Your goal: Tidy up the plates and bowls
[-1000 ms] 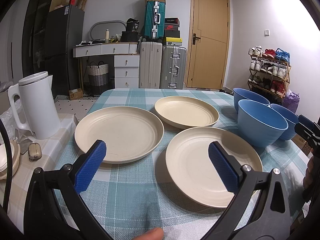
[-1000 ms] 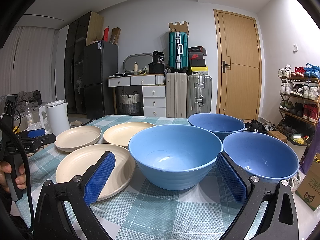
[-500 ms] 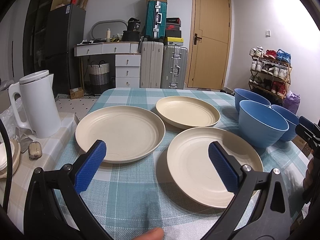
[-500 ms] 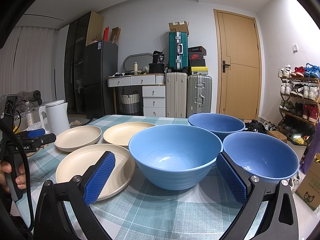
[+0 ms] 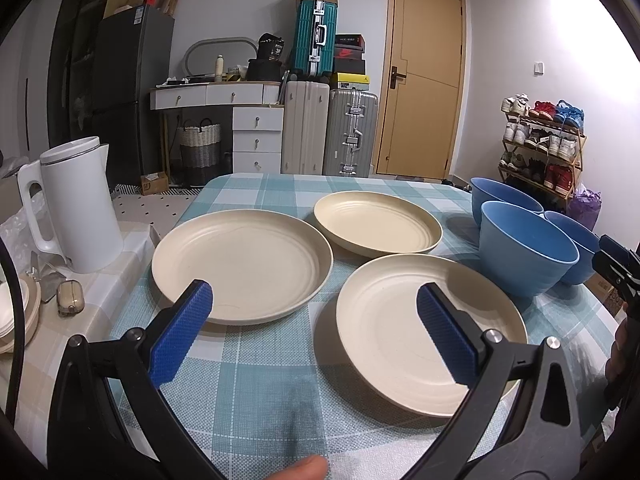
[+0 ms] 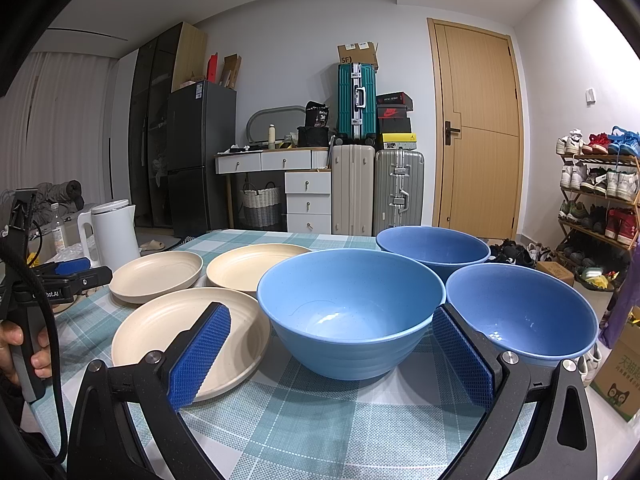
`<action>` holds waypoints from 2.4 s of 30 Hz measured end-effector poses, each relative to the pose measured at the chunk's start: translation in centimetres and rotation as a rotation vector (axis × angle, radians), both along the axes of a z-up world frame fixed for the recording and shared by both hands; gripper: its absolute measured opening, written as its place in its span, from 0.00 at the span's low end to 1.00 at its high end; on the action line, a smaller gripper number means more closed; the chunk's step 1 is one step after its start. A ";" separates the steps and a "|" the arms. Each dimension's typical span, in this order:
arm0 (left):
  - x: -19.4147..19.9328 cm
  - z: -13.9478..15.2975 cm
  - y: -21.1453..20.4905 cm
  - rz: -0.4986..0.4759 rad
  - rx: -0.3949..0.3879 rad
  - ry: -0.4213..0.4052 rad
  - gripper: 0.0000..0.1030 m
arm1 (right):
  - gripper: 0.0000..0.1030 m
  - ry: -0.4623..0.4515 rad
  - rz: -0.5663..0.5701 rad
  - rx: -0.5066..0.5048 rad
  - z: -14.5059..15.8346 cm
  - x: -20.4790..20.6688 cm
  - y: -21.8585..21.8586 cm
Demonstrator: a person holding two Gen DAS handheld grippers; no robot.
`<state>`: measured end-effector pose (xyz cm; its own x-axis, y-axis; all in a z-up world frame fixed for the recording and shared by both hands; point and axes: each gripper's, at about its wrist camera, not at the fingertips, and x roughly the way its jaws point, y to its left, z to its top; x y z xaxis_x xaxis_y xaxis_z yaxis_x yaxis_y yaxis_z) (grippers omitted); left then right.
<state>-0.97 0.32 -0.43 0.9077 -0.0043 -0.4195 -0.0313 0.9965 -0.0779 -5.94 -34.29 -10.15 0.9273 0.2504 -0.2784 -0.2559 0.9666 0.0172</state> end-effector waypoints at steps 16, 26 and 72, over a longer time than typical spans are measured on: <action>0.2 0.1 0.0 0.002 -0.003 0.001 0.99 | 1.00 0.000 0.000 0.000 0.0 0.0 0.0; 0.1 0.0 0.1 0.001 -0.004 0.003 0.99 | 1.00 0.001 0.000 0.000 0.0 0.0 0.0; 0.1 2.8 6.7 0.173 -0.162 0.037 0.99 | 1.00 0.131 0.155 0.006 4.4 2.5 5.6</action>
<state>-0.89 6.99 2.41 0.8850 0.0797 -0.4587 -0.2060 0.9506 -0.2324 -3.39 -28.64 -5.73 0.8333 0.3893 -0.3925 -0.3969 0.9155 0.0656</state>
